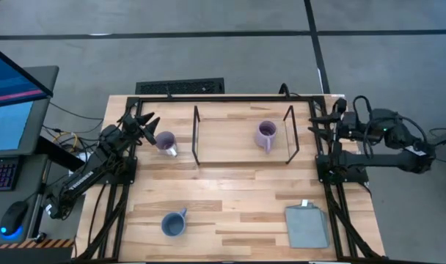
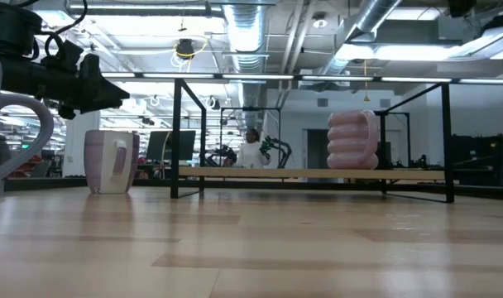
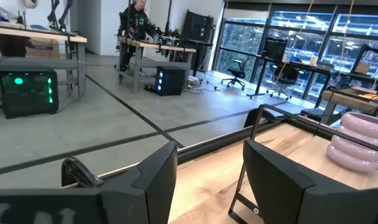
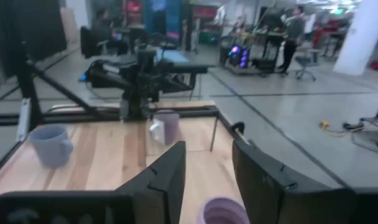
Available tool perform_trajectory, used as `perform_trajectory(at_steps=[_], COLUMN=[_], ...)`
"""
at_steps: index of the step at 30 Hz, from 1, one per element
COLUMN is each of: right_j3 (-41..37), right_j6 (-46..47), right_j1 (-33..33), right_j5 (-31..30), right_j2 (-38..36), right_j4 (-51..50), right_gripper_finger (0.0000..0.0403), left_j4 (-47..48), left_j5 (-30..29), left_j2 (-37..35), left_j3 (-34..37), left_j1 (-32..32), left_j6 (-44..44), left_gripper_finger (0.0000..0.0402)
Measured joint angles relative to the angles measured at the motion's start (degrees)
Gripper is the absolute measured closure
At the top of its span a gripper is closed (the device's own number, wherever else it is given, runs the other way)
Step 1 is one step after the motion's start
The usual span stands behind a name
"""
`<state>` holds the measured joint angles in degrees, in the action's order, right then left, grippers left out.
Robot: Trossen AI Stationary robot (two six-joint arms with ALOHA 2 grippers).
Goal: Stack small to large cups/mugs on shelf
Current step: Put the white and violet mug on the shelf
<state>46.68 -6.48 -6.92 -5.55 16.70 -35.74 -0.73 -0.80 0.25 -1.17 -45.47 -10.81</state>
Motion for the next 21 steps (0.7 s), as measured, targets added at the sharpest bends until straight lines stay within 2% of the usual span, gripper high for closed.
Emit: perform_trajectory(at_steps=[4, 12, 21], right_j3=[-4.2, -12.5, -13.5], right_j6=[0.0, 0.0, -0.5], right_j1=[0.0, 0.0, 0.0], right_j5=[-2.0, -2.0, -2.2], right_j2=[-5.4, -16.6, -15.6], right_j4=[1.0, 3.3, 4.7], right_gripper_finger=[0.0248, 0.0248, 0.025], left_j4=[0.0, 0.0, 0.2], left_j5=[0.0, 0.0, -0.6], left_j2=[0.0, 0.0, 0.1], left_j3=[0.0, 0.0, -0.1], left_j1=[0.0, 0.0, 0.0], left_j6=[0.0, 0.0, 0.0], left_gripper_finger=[0.0225, 0.0225, 0.0225])
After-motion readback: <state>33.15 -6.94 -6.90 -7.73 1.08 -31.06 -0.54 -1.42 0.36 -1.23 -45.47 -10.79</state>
